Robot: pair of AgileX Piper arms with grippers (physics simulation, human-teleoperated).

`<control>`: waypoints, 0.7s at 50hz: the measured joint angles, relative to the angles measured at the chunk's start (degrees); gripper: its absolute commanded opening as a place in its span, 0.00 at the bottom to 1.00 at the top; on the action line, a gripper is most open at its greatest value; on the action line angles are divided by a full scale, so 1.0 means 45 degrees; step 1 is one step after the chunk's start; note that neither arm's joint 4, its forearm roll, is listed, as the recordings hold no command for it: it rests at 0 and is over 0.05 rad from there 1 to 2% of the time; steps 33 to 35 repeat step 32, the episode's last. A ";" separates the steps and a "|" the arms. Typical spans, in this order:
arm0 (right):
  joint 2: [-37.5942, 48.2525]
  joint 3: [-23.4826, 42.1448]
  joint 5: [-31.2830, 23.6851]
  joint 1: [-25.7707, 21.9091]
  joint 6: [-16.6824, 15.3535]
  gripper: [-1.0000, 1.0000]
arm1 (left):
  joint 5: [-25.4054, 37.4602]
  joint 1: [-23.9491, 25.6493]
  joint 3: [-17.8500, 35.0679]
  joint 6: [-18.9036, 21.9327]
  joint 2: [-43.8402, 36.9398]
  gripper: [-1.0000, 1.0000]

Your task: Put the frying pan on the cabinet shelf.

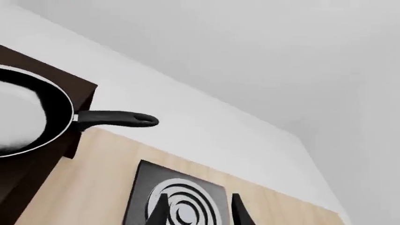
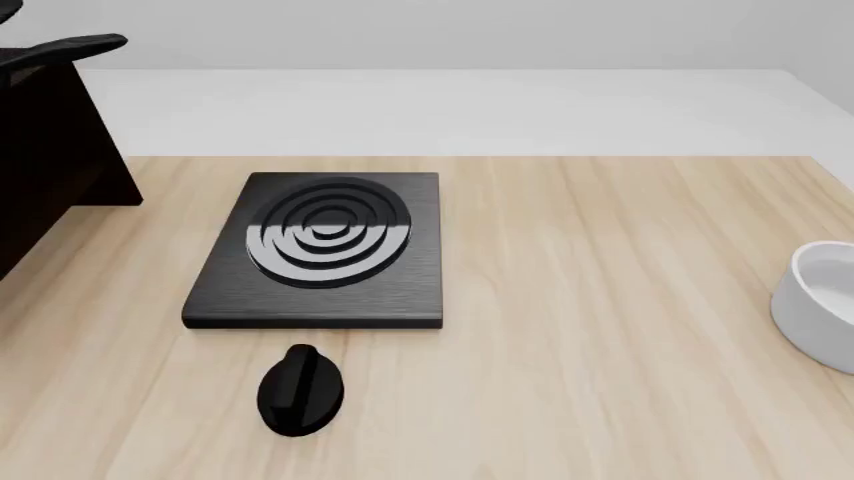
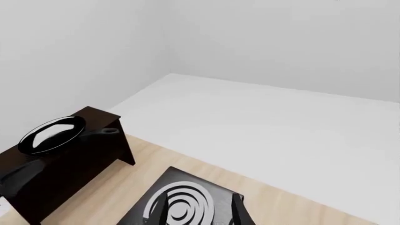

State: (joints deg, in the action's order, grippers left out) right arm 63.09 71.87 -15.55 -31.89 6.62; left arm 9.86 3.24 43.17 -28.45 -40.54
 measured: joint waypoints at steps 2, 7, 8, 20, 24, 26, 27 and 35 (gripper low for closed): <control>-0.0017 -0.0026 0.0021 0.0013 0.0000 1.00 | 0.0317 0.0104 0.0049 0.0636 0.0272 1.00; -0.0058 -0.0101 0.0082 0.0041 0.0007 1.00 | 0.0868 0.0317 0.0061 0.1911 0.0809 1.00; -0.0069 -0.0119 0.0096 0.0048 0.0011 1.00 | 0.0958 0.0350 0.0058 0.2116 0.0898 1.00; -0.0167 -0.0188 0.0176 0.0323 -0.0017 1.00 | 0.1943 0.0479 -0.0087 0.4044 0.1775 1.00; -0.0176 -0.0193 0.0208 0.0482 0.0014 1.00 | 0.2251 0.0521 -0.0236 0.4531 0.2143 1.00; -0.0179 -0.0197 0.0241 0.0568 0.0031 1.00 | 0.2405 0.0568 -0.0329 0.4778 0.2361 1.00; -0.0178 -0.0192 0.0254 0.0610 0.0039 1.00 | 0.2476 0.0595 -0.0381 0.4896 0.2472 1.00; -0.0185 -0.0152 0.0322 0.0835 0.0051 1.00 | 0.2747 0.0715 -0.0682 0.5298 0.2988 1.00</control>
